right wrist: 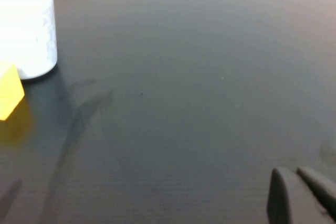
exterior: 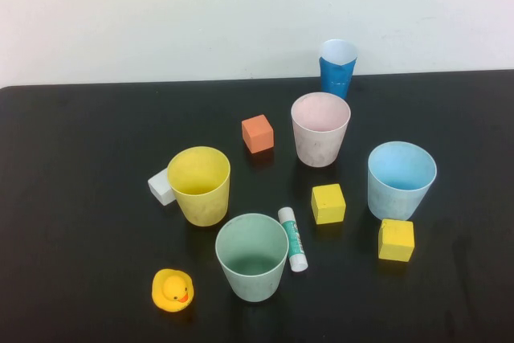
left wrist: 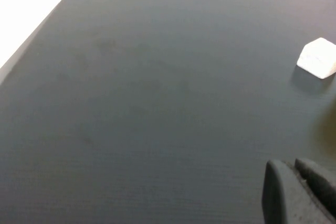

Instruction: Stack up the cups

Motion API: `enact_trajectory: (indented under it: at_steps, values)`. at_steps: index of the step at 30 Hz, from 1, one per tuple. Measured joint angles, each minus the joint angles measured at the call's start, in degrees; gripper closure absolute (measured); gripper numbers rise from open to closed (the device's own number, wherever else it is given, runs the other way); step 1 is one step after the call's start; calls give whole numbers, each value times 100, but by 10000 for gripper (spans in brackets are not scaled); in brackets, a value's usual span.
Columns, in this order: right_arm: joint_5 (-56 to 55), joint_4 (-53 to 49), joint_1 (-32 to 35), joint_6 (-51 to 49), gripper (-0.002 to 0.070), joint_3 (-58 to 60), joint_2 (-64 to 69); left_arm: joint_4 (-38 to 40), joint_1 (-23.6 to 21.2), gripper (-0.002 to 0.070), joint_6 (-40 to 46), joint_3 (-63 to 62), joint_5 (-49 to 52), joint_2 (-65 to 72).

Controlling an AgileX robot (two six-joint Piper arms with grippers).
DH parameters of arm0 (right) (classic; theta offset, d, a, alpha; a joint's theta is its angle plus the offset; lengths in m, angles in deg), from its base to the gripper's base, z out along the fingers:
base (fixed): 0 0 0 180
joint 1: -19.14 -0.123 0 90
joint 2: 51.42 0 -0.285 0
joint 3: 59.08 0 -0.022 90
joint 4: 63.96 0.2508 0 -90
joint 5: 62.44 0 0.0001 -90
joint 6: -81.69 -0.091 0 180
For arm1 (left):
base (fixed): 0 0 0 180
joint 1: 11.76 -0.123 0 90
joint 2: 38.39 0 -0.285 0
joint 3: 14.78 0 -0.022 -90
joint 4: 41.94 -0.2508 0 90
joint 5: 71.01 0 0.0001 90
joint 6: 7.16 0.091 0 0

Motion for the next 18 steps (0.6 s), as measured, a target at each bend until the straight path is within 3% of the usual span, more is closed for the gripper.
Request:
enact_trajectory:
  at_steps: [18]
  values:
    - [-356, -18, 0, 0, 678, 37, 0, -21, 0, 677, 0, 5, -288, 0]
